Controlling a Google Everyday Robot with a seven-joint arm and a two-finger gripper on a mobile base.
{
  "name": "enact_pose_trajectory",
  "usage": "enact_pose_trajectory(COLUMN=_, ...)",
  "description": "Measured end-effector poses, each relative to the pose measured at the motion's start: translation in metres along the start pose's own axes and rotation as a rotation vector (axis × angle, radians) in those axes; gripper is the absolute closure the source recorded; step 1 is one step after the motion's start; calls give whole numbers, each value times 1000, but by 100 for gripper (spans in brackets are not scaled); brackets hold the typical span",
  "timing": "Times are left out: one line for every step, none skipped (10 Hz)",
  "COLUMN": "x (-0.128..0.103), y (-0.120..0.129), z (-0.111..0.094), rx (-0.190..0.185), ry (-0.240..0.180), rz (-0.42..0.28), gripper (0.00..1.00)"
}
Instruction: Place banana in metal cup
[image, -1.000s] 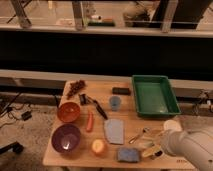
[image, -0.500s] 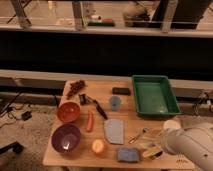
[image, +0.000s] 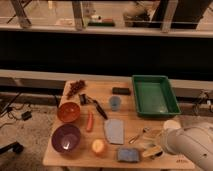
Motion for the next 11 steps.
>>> enact_pose_trajectory(x=0, y=0, z=0, rx=0, ry=0, rz=0, gripper=56)
enact_pose_trajectory(x=0, y=0, z=0, rx=0, ry=0, rz=0, gripper=48)
enact_pose_trajectory(x=0, y=0, z=0, rx=0, ry=0, rz=0, gripper=37)
enact_pose_trajectory(x=0, y=0, z=0, rx=0, ry=0, rz=1, gripper=28)
enact_pose_trajectory(x=0, y=0, z=0, rx=0, ry=0, rz=1, gripper=21)
enact_pose_trajectory(x=0, y=0, z=0, rx=0, ry=0, rz=1, gripper=20)
enact_pose_trajectory(x=0, y=0, z=0, rx=0, ry=0, rz=1, gripper=20)
enact_pose_trajectory(x=0, y=0, z=0, rx=0, ry=0, rz=1, gripper=20)
enact_pose_trajectory(x=0, y=0, z=0, rx=0, ry=0, rz=1, gripper=20)
enact_pose_trajectory(x=0, y=0, z=0, rx=0, ry=0, rz=1, gripper=20)
enact_pose_trajectory(x=0, y=0, z=0, rx=0, ry=0, rz=1, gripper=20)
